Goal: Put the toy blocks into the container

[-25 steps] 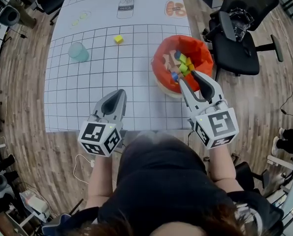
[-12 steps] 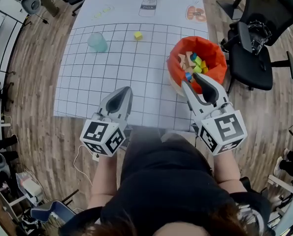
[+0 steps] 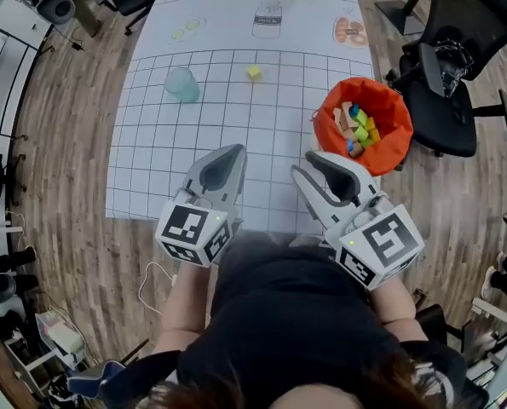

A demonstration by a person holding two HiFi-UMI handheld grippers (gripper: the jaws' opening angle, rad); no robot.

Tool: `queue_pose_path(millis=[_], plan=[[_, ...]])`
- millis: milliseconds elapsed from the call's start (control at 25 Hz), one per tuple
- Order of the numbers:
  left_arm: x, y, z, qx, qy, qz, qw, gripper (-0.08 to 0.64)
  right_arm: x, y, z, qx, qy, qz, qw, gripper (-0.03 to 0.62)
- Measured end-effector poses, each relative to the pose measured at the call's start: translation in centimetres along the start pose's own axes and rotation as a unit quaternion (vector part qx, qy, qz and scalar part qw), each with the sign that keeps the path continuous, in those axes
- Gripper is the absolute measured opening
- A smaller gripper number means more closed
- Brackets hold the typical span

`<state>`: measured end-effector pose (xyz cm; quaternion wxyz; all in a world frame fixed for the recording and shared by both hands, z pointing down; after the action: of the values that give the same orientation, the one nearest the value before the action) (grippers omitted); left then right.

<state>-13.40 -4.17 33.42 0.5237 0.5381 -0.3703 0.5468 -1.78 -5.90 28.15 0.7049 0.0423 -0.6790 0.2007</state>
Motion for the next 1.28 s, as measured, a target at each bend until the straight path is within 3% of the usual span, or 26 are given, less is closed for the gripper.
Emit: queue_pose_path(millis=[360,680,800,1080,1280], plan=[[-0.5,6.0,1.5,0.030,0.024,0.026,0.9989,0.026,3.1,-1.6,4.1,0.094,0.039,-0.003,0.995,0.118],[0.1,9.4,3.6,0.078,0.048,0.046,0.9947,0.030,6.0,-2.1,7.4,0.136,0.078,0.004,0.988,0.114],[0.4,10.2,4.9,0.099,0.060,0.054,0.9918,0.124,7.1,-2.4,8.3,0.154,0.097,0.001,0.983,0.113],[2.1,11.8,8.5,0.130,0.083,0.045,0.9870,0.174,10.3,-4.2,10.5,0.194,0.124,0.003,0.973,0.112],[3.2,13.4,11.5,0.123,0.098,0.035,0.9870,0.183,12.2,-5.7,11.5,0.214,0.140,0.011,0.967,0.112]])
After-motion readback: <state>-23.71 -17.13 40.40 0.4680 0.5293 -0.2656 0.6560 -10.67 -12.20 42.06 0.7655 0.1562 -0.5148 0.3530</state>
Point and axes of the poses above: the fingertips, and each gripper's own axes: z forward along the fingers, y to its left, x out of its underside, the point moved 2 cm from there along -z, backward along the fingers, and after that the axes turned 8 degrees about -y, right-handed, at the moved point
